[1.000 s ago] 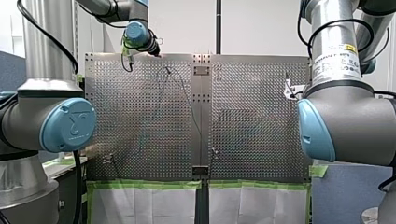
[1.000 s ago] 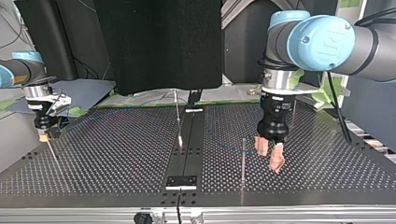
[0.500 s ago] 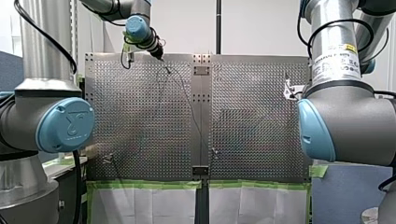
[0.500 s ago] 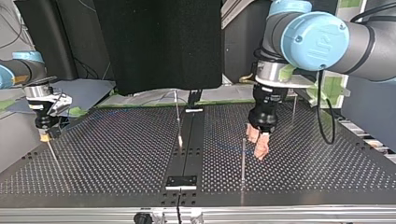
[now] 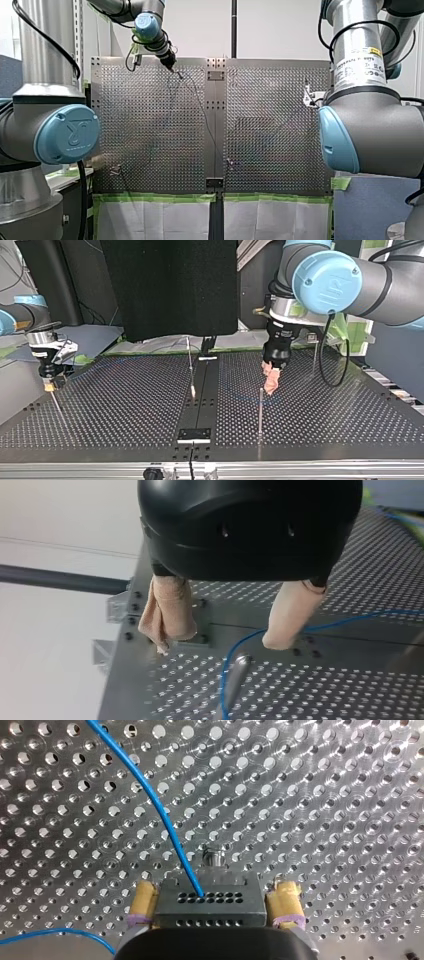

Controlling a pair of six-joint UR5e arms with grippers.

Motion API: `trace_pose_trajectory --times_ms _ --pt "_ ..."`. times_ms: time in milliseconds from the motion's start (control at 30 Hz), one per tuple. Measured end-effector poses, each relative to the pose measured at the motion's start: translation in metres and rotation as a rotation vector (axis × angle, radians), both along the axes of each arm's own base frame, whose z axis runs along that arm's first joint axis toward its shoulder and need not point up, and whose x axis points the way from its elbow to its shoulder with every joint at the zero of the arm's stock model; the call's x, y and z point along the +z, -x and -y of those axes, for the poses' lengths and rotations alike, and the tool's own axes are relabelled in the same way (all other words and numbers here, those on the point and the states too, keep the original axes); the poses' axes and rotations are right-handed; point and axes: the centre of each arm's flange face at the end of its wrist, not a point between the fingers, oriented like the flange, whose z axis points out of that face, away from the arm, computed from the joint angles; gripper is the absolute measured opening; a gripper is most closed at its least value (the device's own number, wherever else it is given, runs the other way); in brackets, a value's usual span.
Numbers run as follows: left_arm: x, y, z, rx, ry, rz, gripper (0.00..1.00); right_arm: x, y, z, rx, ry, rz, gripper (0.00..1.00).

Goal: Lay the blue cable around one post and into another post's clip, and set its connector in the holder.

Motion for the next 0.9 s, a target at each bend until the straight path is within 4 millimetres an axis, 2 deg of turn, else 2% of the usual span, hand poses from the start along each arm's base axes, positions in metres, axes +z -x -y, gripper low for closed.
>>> trace_pose_trajectory --times_ms 667,900 --pt "-0.013 0.026 -0.003 -0.024 -0.100 -0.179 1.00 0.000 0.000 0.000 -0.001 0.000 -0.001 1.00" --pt "-0.010 0.019 -0.003 -0.029 -0.051 -0.150 1.00 0.000 0.000 0.000 -0.001 0.000 -0.001 1.00"
